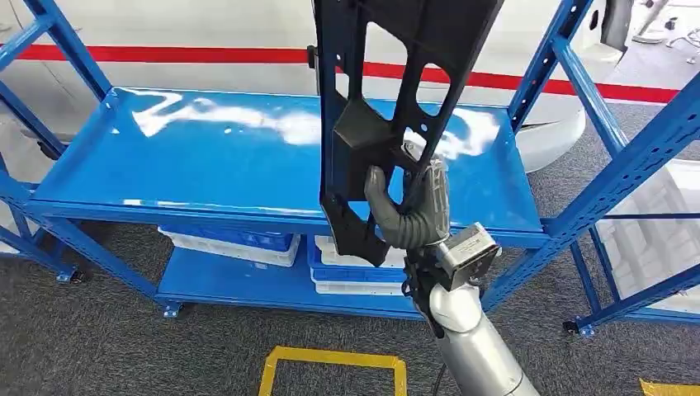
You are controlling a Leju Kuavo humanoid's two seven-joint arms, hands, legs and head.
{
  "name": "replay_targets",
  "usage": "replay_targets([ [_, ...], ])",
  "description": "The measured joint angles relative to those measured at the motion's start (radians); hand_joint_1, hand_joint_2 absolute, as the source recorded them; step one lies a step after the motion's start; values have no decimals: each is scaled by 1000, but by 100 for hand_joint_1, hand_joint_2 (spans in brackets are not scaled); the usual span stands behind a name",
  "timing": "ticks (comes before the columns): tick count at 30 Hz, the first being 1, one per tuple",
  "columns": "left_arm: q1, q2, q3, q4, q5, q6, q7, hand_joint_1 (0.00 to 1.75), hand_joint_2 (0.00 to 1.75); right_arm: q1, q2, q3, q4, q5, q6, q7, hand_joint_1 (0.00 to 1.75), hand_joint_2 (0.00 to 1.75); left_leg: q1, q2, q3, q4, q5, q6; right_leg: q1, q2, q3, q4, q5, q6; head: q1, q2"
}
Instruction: Take the parts from the cabinet and place them on the table.
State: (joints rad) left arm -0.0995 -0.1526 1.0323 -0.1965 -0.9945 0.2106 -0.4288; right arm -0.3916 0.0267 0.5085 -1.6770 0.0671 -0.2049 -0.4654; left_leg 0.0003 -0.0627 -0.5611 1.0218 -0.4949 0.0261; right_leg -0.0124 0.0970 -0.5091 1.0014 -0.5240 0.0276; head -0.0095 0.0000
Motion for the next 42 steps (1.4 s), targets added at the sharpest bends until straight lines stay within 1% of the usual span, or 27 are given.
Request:
replay_targets([
  [9,0,0,0,0,0,-3,-2,0,175,3,-13,11,-16,0,7,0,175,175,0,0,0,0,0,0,0,0,0,0,0,0,0,0],
  [11,0,2,0,0,0,-3,-2,0,175,2,-14,14,-17,-1,8,0,175,175,-3,-1,-2,6,-2,3,-9,1,0,-3,1,2,-1,0],
  [14,-2,2,0,0,-2,-3,2,0,175,1,-14,16,-18,-8,8,0,175,175,-3,-1,-3,7,-2,3,-14,3,-1,-5,2,3,0,0],
  [15,-3,2,0,0,-2,-3,2,0,175,0,-14,16,-20,-10,8,1,175,175,-4,1,-3,6,0,5,-16,7,-2,-8,5,8,-1,0],
  [16,-5,2,0,0,-2,-4,2,0,175,-2,-14,17,-21,-11,8,1,175,175,5,9,10,-11,8,15,-6,8,-3,-6,3,10,0,0],
  [17,-6,2,0,0,-2,-6,1,0,175,-2,-16,17,-21,-11,8,2,175,175,8,17,16,-19,13,20,-10,-30,-14,14,-8,9,-1,0],
  [18,-4,3,0,0,-2,-8,0,0,175,-7,-17,19,-22,-12,8,3,175,175,10,23,18,-24,15,22,-6,-60,-42,62,-30,5,6,0],
  [19,-4,3,0,0,-2,-10,0,0,175,-10,-19,20,-22,-13,8,3,175,175,11,31,17,-24,14,22,-7,-74,-88,145,-63,0,11,0],
  [21,-3,3,0,0,-2,-12,0,0,175,-8,-21,21,-21,-14,8,3,175,175,10,44,15,-23,14,22,-7,-82,-170,289,-104,-3,10,0],
  [22,-3,3,0,0,-2,-14,0,0,175,-8,-23,21,-18,-15,8,3,175,175,10,48,15,-23,14,22,-8,-83,-188,316,-102,2,10,0],
  [23,-4,3,0,0,-2,-16,0,0,175,-8,-24,22,-18,-15,8,3,175,175,11,51,16,-22,13,20,-10,-85,-182,292,-79,12,10,0],
  [25,-5,3,0,0,-2,-21,-3,0,175,-8,-24,22,-18,-16,8,3,175,175,14,53,20,-20,8,13,-18,-90,-115,135,3,37,10,0],
  [26,-5,3,0,0,-2,-23,-4,0,175,-8,-24,22,-18,-16,8,3,175,175,16,53,21,-16,4,6,-23,-96,-82,56,38,45,11,0],
  [27,-5,5,0,-1,-2,-23,-6,0,175,-9,-25,22,-17,-16,7,3,175,175,8,53,14,-5,-2,-5,-19,-99,-66,28,37,38,12,0],
  [28,-6,5,0,-1,-2,-23,-8,0,175,-7,-25,22,-17,-16,7,3,175,175,9,53,8,-1,-1,-10,-17,-91,-71,29,42,23,10,0],
  [30,-5,5,0,-1,-2,-23,-9,0,175,-2,-27,22,-17,-16,7,5,175,175,13,53,5,-3,4,-19,-12,-89,-79,36,44,17,8,0],
  [31,-5,5,0,-1,-2,-23,-9,0,175,-2,-27,22,-17,-16,7,5,175,175,15,53,4,-1,3,-24,-16,-89,-79,33,47,12,6,0],
  [32,-6,6,0,-1,-2,-23,-9,0,175,-3,-26,22,-17,-16,7,5,175,175,20,55,1,8,-13,-29,-21,-90,-78,30,50,4,6,0],
  [33,-6,6,0,-1,-2,-23,-9,0,175,-3,-26,22,-17,-16,7,5,175,175,19,58,-13,43,-42,-33,-20,-90,-79,30,51,-3,4,0],
  [34,-6,6,0,-1,-2,-23,-9,0,175,-3,-24,22,-17,-16,6,5,175,175,20,59,-40,108,-81,-35,-18,-90,-80,30,53,-13,3,0],
  [35,-6,6,0,-1,-2,-23,-9,0,175,-2,-23,22,-17,-16,6,6,175,175,20,59,-76,190,-121,-37,-15,-90,-83,31,53,-14,3,0],
  [36,-5,6,0,-1,-1,-23,-9,0,175,-1,-22,22,-17,-16,6,5,175,175,20,59,-109,263,-150,-38,-10,-91,-86,31,56,-18,3,0],
  [37,-5,6,0,-1,0,-23,-9,0,175,0,-22,22,-17,-16,5,6,175,175,19,59,-127,303,-156,-37,-6,-91,-88,31,58,-21,3,0],
  [38,-5,7,0,-1,0,-23,-9,0,175,2,-21,22,-17,-16,5,5,175,175,19,59,-120,291,-139,-32,-3,-91,-89,31,59,-24,3,0],
  [39,-6,7,0,-1,0,-23,-10,0,175,3,-21,22,-17,-16,5,6,175,175,19,59,-91,238,-103,-25,0,-90,-88,31,62,-27,2,0],
  [41,-6,8,0,-1,0,-23,-12,0,175,2,-19,21,-17,-16,5,6,175,175,14,58,2,68,-23,-7,4,-89,-87,31,63,-27,3,0],
  [42,-8,10,0,-2,0,-23,-12,0,175,2,-18,21,-17,-16,5,6,175,175,10,56,28,16,-30,2,4,-89,-87,31,65,-28,4,0],
])
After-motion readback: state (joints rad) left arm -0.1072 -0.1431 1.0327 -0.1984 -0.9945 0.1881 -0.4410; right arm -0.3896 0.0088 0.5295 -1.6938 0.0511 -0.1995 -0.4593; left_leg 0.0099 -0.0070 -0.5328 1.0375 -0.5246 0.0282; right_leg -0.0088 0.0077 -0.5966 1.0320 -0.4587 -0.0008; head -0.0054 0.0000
